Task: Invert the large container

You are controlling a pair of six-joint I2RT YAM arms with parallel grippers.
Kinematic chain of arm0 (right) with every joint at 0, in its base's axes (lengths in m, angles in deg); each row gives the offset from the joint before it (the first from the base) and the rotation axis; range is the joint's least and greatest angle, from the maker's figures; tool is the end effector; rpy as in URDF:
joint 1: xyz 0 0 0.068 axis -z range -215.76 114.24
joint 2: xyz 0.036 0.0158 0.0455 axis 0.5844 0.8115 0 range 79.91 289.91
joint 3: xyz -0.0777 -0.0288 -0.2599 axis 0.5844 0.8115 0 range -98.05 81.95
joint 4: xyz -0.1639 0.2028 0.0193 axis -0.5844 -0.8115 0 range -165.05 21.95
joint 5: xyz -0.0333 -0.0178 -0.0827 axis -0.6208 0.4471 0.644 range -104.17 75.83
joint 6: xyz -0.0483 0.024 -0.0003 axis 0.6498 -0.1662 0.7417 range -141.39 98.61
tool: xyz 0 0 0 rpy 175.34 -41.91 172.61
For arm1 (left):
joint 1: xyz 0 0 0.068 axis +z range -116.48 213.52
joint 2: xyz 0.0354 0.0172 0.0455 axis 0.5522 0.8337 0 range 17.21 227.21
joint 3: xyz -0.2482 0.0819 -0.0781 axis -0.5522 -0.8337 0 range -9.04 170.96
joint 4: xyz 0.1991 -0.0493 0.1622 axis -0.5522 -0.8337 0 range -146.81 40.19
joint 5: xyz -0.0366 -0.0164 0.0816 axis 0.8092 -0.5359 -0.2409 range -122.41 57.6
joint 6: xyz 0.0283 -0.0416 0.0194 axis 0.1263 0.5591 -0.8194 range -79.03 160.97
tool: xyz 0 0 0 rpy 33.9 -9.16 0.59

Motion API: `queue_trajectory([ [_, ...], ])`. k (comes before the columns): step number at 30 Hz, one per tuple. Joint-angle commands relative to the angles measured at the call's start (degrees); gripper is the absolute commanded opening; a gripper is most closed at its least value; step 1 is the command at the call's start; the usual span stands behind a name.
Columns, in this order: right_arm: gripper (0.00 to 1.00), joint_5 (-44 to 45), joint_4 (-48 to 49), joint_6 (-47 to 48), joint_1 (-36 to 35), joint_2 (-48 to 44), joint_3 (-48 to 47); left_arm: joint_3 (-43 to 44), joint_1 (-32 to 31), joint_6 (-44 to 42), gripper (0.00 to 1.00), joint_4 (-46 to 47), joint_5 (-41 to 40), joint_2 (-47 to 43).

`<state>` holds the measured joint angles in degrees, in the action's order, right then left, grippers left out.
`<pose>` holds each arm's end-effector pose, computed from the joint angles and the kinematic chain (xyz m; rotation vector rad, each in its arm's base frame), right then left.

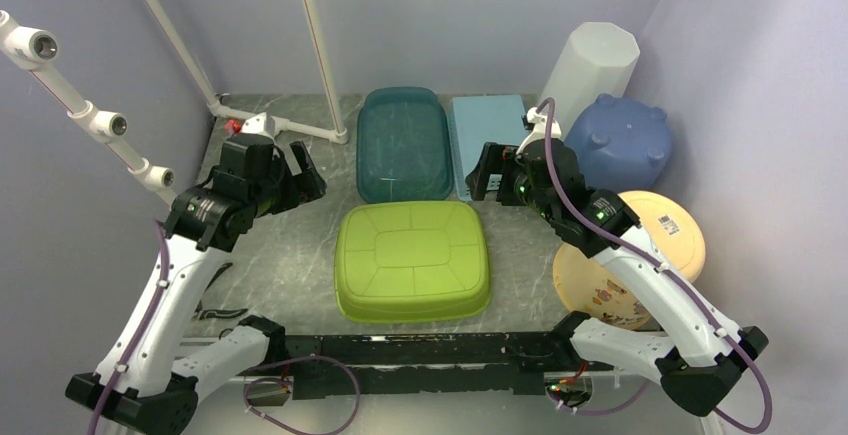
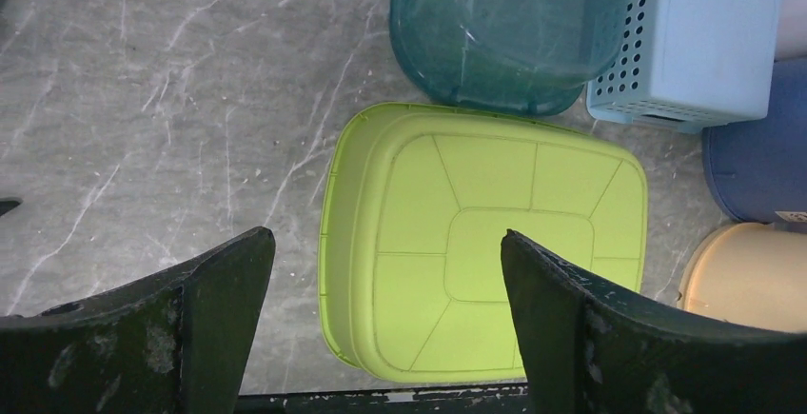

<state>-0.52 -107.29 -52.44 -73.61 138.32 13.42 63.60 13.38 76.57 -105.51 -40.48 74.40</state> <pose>0.1688 0.1204 0.3876 0.0229 2.1002 0.4896 0.1712 -0.0574 0.3879 -0.3820 2.2576 -0.3531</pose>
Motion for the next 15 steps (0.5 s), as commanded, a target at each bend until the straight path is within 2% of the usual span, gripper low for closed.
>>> queue_trajectory([
  [1, 1.00, 1.0, 0.6, 1.5, -0.1, -1.0, -1.7, 2.1, -0.2, -0.1, 0.94, -1.1, -2.4, -1.5],
  [15, 1.00, -1.6, 0.6, 3.0, 0.0, -1.4, -1.4, 3.5, -0.2, -0.5, 0.94, -2.1, -3.4, -3.3],
])
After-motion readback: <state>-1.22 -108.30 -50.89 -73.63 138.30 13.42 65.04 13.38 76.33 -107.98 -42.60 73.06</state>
